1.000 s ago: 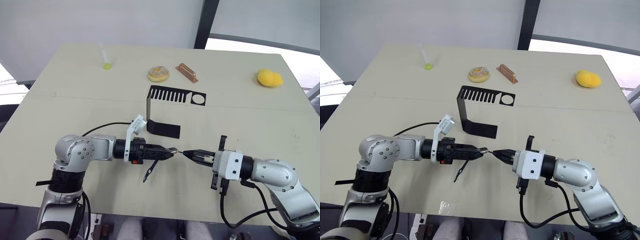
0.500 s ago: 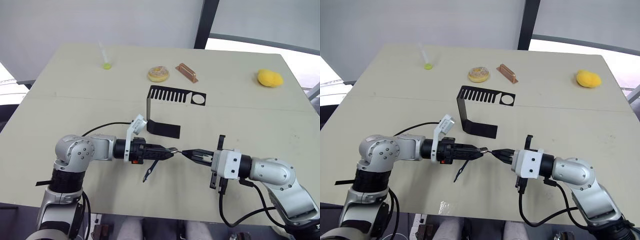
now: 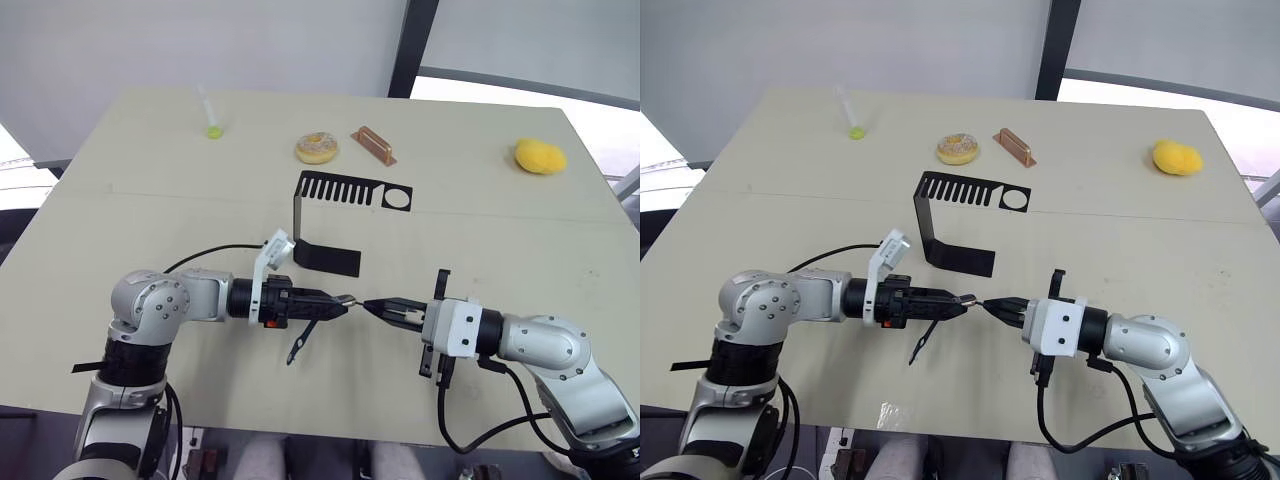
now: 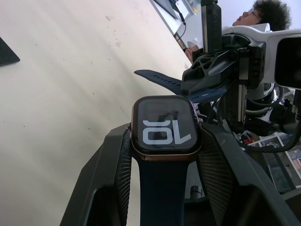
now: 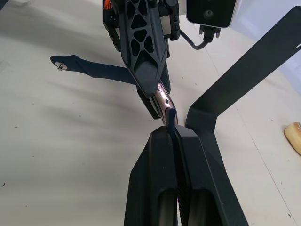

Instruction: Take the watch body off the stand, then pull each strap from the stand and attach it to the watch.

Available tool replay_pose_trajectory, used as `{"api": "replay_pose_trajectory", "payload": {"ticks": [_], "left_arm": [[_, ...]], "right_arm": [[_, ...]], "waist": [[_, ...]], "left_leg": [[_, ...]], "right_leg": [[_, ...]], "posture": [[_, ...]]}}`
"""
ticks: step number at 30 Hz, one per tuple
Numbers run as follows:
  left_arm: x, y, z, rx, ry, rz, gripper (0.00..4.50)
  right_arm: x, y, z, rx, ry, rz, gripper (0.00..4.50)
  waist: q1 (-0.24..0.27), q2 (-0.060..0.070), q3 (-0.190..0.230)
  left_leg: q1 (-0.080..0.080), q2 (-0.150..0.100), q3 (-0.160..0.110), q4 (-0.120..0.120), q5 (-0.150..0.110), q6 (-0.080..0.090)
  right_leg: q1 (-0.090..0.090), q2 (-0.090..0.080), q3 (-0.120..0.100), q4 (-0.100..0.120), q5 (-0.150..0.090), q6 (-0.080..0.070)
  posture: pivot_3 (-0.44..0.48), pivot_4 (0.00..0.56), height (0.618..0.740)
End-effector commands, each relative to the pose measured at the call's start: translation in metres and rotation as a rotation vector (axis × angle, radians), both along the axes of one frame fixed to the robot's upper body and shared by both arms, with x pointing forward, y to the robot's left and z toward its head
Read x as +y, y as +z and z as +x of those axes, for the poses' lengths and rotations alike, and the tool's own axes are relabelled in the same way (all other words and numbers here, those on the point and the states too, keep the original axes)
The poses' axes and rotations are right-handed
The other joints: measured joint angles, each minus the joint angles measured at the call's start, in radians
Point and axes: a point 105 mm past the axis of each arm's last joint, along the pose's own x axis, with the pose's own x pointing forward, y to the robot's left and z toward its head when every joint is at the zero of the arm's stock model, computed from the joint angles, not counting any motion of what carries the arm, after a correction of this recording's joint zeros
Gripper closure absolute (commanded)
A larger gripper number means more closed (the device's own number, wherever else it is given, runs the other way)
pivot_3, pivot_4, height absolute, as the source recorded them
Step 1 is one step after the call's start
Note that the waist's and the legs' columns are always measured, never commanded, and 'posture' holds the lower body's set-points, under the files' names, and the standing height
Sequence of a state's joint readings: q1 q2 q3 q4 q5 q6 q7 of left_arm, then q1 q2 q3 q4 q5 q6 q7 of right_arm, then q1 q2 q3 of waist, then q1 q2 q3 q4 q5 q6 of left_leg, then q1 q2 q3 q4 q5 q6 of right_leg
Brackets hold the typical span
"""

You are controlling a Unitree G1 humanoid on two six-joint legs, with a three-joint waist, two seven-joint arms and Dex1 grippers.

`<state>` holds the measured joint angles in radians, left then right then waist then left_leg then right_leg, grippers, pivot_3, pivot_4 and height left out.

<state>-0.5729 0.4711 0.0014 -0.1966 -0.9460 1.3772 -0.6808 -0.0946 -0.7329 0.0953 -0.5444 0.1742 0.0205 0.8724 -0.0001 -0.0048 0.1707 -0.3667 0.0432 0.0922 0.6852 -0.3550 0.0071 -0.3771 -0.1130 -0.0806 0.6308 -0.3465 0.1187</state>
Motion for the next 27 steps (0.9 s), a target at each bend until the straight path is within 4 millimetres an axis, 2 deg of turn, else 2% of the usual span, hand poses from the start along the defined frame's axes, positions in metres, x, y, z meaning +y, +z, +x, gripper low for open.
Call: {"api": "replay_pose_trajectory", "payload": {"ticks": [1,27], "left_arm": [[-0.0068,0.0076,-0.0072,-0.036,-0.039,-0.019,2.91],[-0.0148,0.0085,-0.0130,-0.025,-0.068,-0.016,2.91]], "right_arm": [[0.0067,0.0083,-0.0068,-0.038,0.048,0.011,4.50],[0.0143,0.0075,-0.0048,-0.063,0.059,-0.015,4.50]], "waist": [[0.000,0.000,0.000],[0.000,0.000,0.000]], "left_leg": [[0.000,0.000,0.000,0.000,0.000,0.000],[0.000,0.000,0.000,0.000,0.000,0.000]], "right_leg": [[0.000,0.000,0.000,0.000,0.000,0.000],[0.000,0.000,0.000,0.000,0.000,0.000]], "posture": [[0.000,0.150,0.740],[0.000,0.150,0.740]]}}
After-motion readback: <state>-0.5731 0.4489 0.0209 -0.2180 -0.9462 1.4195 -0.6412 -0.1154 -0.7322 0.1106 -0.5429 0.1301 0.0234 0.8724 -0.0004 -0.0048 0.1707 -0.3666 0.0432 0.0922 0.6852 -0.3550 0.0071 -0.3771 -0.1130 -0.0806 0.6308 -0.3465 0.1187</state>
